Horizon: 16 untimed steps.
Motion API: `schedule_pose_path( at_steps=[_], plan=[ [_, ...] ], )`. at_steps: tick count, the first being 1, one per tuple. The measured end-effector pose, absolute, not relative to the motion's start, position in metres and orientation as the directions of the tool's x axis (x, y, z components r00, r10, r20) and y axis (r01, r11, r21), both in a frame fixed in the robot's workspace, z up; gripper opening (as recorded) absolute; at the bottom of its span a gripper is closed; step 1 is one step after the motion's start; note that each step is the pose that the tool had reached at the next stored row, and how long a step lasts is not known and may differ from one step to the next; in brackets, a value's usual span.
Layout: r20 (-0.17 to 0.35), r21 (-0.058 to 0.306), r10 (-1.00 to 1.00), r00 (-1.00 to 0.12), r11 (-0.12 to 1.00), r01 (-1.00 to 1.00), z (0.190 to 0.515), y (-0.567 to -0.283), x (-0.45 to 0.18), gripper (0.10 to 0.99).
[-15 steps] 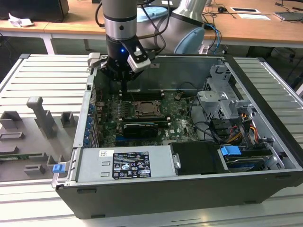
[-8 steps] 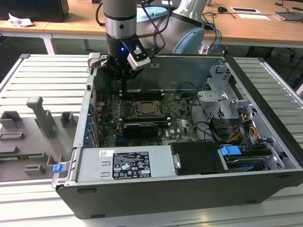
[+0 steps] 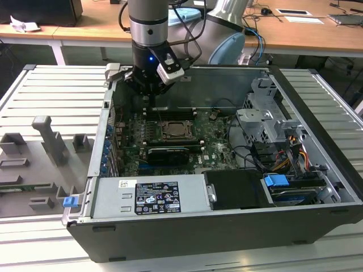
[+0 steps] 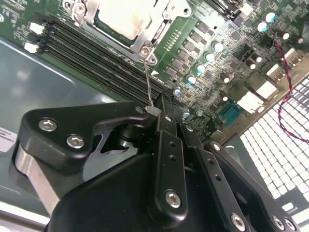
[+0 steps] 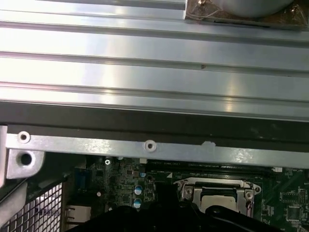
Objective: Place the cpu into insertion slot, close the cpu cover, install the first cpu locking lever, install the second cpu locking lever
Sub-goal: 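Install the first cpu locking lever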
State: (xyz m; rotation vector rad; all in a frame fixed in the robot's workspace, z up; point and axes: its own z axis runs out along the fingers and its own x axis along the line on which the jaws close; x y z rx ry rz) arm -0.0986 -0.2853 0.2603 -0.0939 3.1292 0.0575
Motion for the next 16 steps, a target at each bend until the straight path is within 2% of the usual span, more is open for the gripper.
schedule_pose_path(
  at_steps=[16],
  plan=[
    [-0.011,0.036,-0.06,-0.998,0.998,-0.06,0.258,-0.285,-0.076,0.106]
  ],
)
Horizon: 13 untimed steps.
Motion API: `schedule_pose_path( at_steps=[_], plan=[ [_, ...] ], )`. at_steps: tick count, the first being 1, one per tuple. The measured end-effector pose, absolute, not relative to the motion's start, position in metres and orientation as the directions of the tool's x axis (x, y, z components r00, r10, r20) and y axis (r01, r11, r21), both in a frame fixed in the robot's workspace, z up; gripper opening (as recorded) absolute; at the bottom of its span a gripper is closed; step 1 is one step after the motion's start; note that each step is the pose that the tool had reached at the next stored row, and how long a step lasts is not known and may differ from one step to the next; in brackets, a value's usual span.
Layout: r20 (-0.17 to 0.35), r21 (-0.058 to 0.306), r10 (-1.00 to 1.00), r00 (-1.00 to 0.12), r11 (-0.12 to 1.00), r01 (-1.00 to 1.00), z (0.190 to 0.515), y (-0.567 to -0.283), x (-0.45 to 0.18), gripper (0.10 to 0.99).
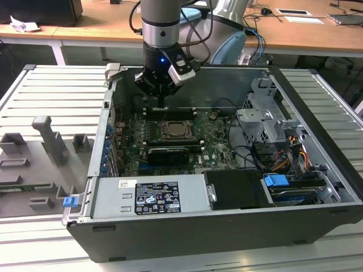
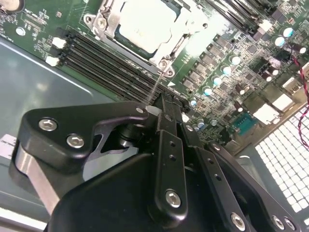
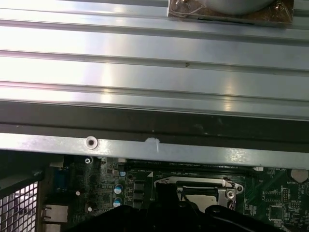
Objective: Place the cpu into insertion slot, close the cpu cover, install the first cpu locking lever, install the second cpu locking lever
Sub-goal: 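Install the first cpu locking lever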
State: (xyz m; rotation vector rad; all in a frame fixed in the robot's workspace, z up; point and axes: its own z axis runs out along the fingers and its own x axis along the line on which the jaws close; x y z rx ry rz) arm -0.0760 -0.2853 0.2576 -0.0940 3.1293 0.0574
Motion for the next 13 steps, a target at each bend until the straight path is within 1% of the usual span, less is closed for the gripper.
schedule_pose_path(
  at_steps=[11,12,13],
  plan=[
    [-0.012,0.036,-0.06,-0.998,0.998,-0.06,0.252,-0.285,-0.056,0.106],
    [-0.012,0.038,-0.06,-0.998,0.997,-0.06,0.251,-0.286,-0.054,0.106],
    [-0.013,0.054,-0.06,-0.998,0.997,-0.06,0.251,-0.286,-0.051,0.106]
  ],
)
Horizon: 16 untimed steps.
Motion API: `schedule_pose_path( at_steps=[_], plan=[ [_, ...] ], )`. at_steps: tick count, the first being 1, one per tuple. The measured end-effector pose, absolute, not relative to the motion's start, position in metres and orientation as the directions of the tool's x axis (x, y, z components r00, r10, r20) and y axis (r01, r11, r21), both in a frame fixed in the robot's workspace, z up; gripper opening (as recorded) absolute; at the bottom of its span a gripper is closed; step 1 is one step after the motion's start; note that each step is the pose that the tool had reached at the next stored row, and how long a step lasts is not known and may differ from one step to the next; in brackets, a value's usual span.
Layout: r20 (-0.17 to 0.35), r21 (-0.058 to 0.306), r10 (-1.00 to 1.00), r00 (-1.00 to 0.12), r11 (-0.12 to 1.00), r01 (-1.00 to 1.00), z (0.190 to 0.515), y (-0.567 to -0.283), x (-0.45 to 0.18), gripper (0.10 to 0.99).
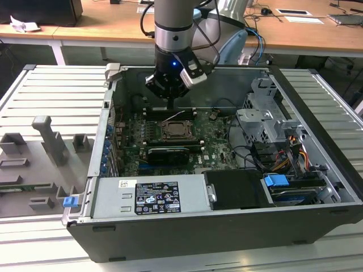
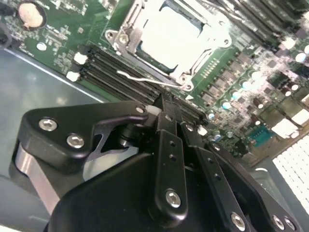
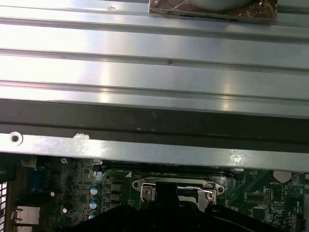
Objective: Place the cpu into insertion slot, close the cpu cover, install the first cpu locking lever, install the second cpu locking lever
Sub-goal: 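Install the first cpu locking lever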
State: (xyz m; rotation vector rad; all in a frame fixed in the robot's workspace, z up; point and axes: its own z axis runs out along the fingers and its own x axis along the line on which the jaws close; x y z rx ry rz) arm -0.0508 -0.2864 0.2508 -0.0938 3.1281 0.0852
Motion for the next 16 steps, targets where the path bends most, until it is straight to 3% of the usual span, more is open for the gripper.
schedule_pose_path(
  at_steps=[6,16],
  plan=[
    [-0.016,0.108,-0.059,-0.998,0.992,-0.06,0.243,-0.29,-0.045,0.106],
    [-0.017,0.129,-0.055,-0.998,0.99,-0.056,0.229,-0.291,-0.034,0.106]
  ],
)
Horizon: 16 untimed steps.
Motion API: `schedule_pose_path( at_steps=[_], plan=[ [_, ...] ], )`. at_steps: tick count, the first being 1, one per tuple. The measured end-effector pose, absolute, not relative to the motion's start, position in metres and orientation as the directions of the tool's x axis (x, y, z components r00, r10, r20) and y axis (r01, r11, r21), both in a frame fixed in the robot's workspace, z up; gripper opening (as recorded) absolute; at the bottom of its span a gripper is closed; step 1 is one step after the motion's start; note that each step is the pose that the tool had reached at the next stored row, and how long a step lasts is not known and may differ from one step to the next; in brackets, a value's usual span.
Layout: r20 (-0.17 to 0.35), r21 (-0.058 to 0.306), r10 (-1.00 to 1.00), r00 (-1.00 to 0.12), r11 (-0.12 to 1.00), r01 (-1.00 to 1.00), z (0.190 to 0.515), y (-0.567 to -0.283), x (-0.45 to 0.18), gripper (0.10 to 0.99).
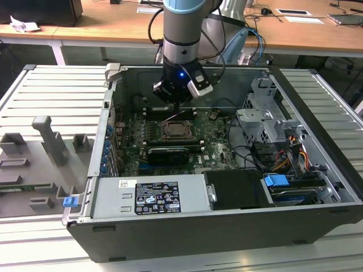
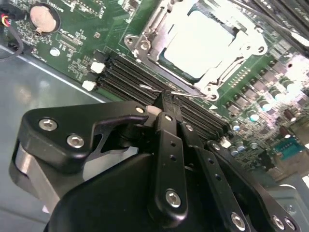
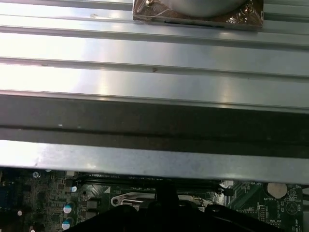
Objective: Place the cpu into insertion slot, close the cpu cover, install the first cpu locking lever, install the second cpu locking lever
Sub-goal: 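Install the first cpu locking lever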
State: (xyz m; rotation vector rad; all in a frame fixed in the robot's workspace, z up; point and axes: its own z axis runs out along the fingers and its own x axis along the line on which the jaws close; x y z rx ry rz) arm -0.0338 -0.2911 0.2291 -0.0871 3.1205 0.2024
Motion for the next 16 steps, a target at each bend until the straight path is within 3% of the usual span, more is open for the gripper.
schedule_pose_path(
  at_steps=[16],
  plan=[
    [-0.017,0.132,-0.07,-0.997,0.989,-0.071,0.217,-0.293,-0.025,0.106]
  ],
)
